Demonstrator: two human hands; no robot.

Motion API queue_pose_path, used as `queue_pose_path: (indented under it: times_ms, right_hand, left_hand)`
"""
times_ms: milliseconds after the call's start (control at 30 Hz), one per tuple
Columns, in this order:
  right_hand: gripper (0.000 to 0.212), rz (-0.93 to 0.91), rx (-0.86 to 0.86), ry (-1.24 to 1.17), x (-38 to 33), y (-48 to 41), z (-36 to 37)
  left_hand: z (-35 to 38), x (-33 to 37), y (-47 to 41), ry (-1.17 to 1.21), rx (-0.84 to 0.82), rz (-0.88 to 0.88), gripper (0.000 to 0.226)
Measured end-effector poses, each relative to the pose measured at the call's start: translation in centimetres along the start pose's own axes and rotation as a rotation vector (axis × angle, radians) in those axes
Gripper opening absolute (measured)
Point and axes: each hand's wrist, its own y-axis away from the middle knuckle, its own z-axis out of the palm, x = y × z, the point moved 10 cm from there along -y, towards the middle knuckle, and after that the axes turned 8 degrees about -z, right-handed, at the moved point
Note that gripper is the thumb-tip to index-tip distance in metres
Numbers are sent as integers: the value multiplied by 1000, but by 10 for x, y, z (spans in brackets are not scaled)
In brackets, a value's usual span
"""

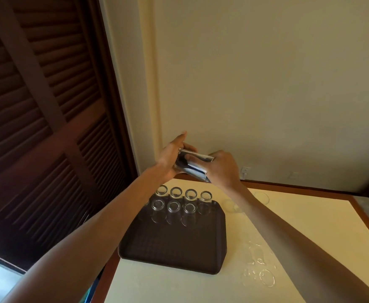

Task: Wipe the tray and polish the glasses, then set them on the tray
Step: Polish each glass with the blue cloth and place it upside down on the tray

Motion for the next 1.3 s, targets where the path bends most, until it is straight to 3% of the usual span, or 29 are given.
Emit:
queue_pose_path:
  times_ms: [67, 133, 200, 300, 367, 433, 500, 567, 600, 667, 733, 800, 867, 933, 967, 1033, 1100, 1167, 1233, 1300]
  right_hand:
    - [21, -137, 63, 260, -20, -4, -16]
    - [29, -181, 100, 284, -32, -3, -24]
    - [34, -70, 80, 14, -25, -1, -21]
    - [57, 434, -322, -750, -11, 26, 36]
    - [61, 504, -439, -885, -15, 38, 49]
    - [52, 401, -308, -710, 2, 26, 37]
    - [36, 176, -100, -211, 9, 8, 2]
    - [18, -19, 25, 255, -6, 3, -23]
    - [13, -95, 58, 348, -18, 6, -30]
    - [24, -182, 104, 383, -28, 12, -32]
    - [42, -137, 195, 148, -25, 19, -32]
    - [52, 87, 144, -362, -13, 28, -17]
    - [54, 383, -127, -849, -15, 45, 24]
    - [57, 532, -341, -961, -27, 63, 42]
    - [55, 530, -340, -924, -25, 62, 41]
    - [44, 400, -139, -663, -17, 46, 15]
    - [27, 129, 64, -93, -30, 32, -30]
    - [16, -120, 134, 346, -60, 29, -52]
    - [19, -234, 164, 475, -72, 32, -57]
    - [26, -233, 201, 465, -65, 34, -56]
  left_hand:
    - [-2, 2, 2, 56, 40, 8, 52]
    - [-9, 11, 4, 94, 159, 95, 50]
    - [-12, 24, 6, 41, 237, 199, 54]
    - [-11, 41, 15, -25, 269, 338, 56]
    - [-5, 45, 17, -39, 216, 385, 53]
    - [-1, 39, 14, -12, 115, 339, 45]
    - [6, 26, 8, -37, 26, 247, 40]
    - [6, 14, 5, -91, 61, 155, 40]
    - [4, 11, 6, -118, 104, 134, 40]
    - [3, 16, 11, -170, 149, 195, 42]
    - [7, 32, 22, -254, 129, 339, 43]
    - [12, 46, 40, -295, 98, 470, 41]
    - [16, 58, 53, -312, 88, 580, 40]
    - [14, 63, 59, -319, 83, 620, 39]
    - [12, 61, 58, -301, 64, 606, 39]
    - [9, 53, 52, -225, -7, 482, 38]
    - [6, 37, 48, -153, -66, 281, 40]
    - [9, 18, 47, -153, -121, 83, 45]
    - [11, 6, 51, -171, -191, -10, 50]
    - [10, 2, 53, -185, -207, -14, 49]
